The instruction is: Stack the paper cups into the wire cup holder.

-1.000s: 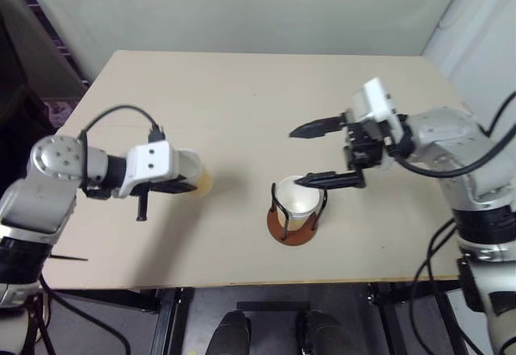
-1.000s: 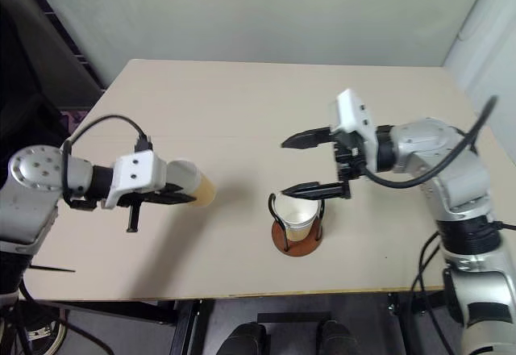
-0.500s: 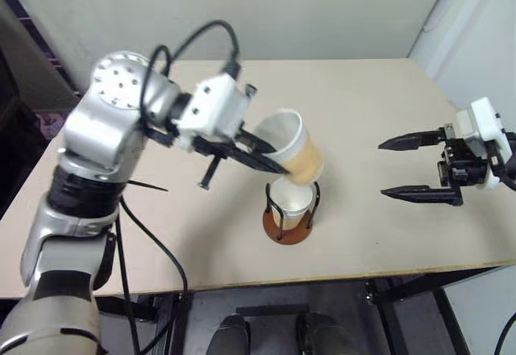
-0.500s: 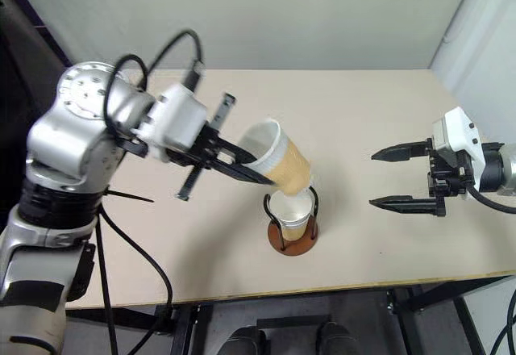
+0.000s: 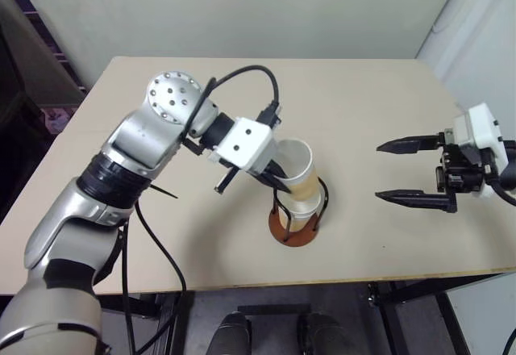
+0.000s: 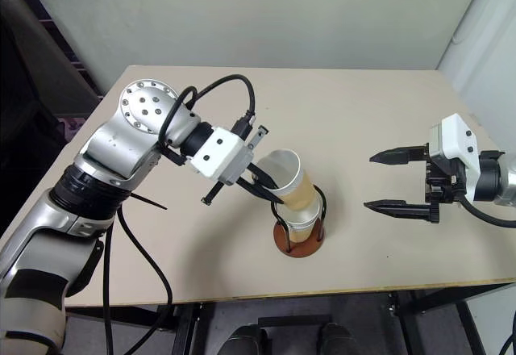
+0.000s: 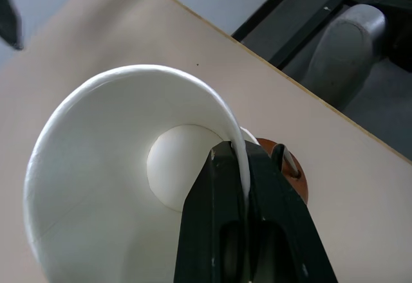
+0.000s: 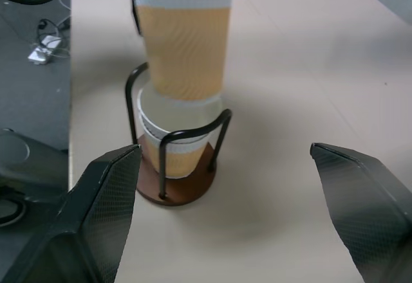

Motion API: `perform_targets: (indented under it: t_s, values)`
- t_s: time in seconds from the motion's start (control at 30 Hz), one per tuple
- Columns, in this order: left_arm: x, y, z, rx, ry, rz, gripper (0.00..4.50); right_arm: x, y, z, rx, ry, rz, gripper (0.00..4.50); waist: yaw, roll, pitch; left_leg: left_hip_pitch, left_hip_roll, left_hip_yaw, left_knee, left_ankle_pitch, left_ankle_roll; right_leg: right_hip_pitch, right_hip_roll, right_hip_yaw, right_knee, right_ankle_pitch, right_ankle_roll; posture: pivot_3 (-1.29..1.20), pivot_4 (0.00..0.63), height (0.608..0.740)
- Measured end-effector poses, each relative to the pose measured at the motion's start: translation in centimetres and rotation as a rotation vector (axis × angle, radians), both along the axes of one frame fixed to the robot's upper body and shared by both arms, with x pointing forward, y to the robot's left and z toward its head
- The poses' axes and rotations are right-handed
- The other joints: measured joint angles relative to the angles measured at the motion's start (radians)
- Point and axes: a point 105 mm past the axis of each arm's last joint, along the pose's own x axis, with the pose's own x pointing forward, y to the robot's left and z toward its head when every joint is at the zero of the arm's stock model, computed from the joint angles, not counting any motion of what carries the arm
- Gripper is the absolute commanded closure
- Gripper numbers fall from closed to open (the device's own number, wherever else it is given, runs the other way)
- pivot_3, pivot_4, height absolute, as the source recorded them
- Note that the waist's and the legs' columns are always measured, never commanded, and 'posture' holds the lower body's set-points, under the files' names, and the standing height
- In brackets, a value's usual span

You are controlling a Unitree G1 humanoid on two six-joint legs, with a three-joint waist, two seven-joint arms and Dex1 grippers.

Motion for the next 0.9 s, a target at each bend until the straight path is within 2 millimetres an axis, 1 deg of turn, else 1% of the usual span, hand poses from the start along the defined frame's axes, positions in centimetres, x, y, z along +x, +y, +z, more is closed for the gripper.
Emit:
perform_targets:
  t_s: [0.07,0.27,0.37,0.4,0.5,0.57,0.63,0.7,0.77,0.8,0.83,0.9]
  values:
    - [0.0,0.0,-0.3,0.015,-0.005,-0.004,3.8,0.0,0.0,0.1,0.001,-0.005,-0.007,0.13,0.0,0.0,0.0,-0.001,0.0,0.0,0.0,-0.001,0.0,0.0,0.0,0.0,-0.002,0.0,0.001,0.0,0.15,0.74]
    - [0.3,-0.3,-1.0,0.05,-0.042,-0.007,1.77,0.1,0.0,0.1,0.002,-0.01,-0.017,0.13,0.001,0.0,0.0,-0.002,0.0,0.001,0.001,-0.002,0.002,0.0,-0.001,0.0,-0.003,0.001,0.002,0.0,0.15,0.74]
    - [0.6,-0.9,-1.2,0.049,-0.059,-0.01,0.64,0.2,0.1,0.2,0.0,-0.018,-0.011,0.13,0.001,0.0,0.0,-0.002,0.0,0.001,0.002,-0.002,0.002,0.0,-0.001,0.0,-0.003,0.001,0.002,0.0,0.15,0.74]
    - [0.7,-1.1,-1.2,0.044,-0.065,-0.007,0.33,0.2,0.1,0.3,-0.001,-0.023,-0.007,0.13,0.001,0.0,0.0,-0.002,0.0,0.001,0.002,-0.002,0.002,0.0,-0.001,0.0,-0.002,0.001,0.002,0.0,0.15,0.74]
    - [1.4,-1.2,0.1,-0.039,-0.07,0.055,0.33,0.4,0.7,0.5,0.001,-0.032,0.021,0.13,0.001,0.0,0.0,-0.002,0.0,0.001,0.002,-0.002,0.002,0.0,-0.001,0.0,-0.002,0.002,0.003,0.0,0.15,0.74]
    - [2.4,-0.5,1.4,-0.113,-0.062,0.153,0.33,0.8,1.1,0.7,0.016,-0.032,0.046,0.13,-0.002,0.0,0.0,-0.001,0.0,0.002,0.002,-0.002,0.002,0.0,0.0,0.0,-0.002,0.002,0.003,0.0,0.15,0.74]
    - [3.1,2.3,2.3,-0.157,-0.049,0.28,0.33,0.9,1.4,0.4,0.016,-0.014,0.085,0.13,-0.011,0.001,-0.001,0.0,0.0,0.003,0.001,-0.002,0.002,-0.001,0.0,0.0,-0.002,0.002,0.003,0.0,0.15,0.74]
    - [3.1,5.5,2.1,-0.183,0.006,0.401,0.33,1.4,1.4,0.1,0.02,0.007,0.102,0.13,-0.017,0.002,-0.001,0.002,0.0,0.003,-0.001,-0.002,0.001,-0.002,0.001,0.0,-0.002,0.002,0.002,0.0,0.15,0.74]
    - [2.6,8.8,1.0,-0.195,0.082,0.532,0.33,2.3,1.1,-0.1,0.03,0.025,0.101,0.13,-0.019,0.002,-0.001,0.001,0.001,0.002,-0.002,-0.002,0.0,-0.003,0.002,0.001,-0.002,0.001,0.002,0.0,0.15,0.74]
    - [2.0,10.9,0.2,-0.186,0.127,0.612,0.33,2.9,0.9,-0.1,0.043,0.039,0.1,0.13,-0.023,0.003,-0.001,0.001,0.001,0.003,-0.002,-0.002,-0.001,-0.005,0.002,0.002,-0.002,0.001,0.001,0.0,0.15,0.74]
    - [1.4,12.4,-0.6,-0.181,0.171,0.677,0.33,3.4,0.4,-0.2,0.055,0.054,0.089,0.13,-0.022,0.003,-0.001,0.001,0.001,0.003,-0.002,-0.002,-0.001,-0.006,0.002,0.002,-0.001,0.001,0.001,0.0,0.15,0.74]
    - [0.5,14.3,-1.7,-0.192,0.243,0.767,0.33,4.3,-0.1,-0.4,0.07,0.08,0.075,0.13,-0.014,0.002,-0.001,-0.001,0.001,0.001,-0.002,-0.002,0.0,-0.007,0.001,0.002,-0.001,-0.001,-0.002,0.0,0.15,0.74]
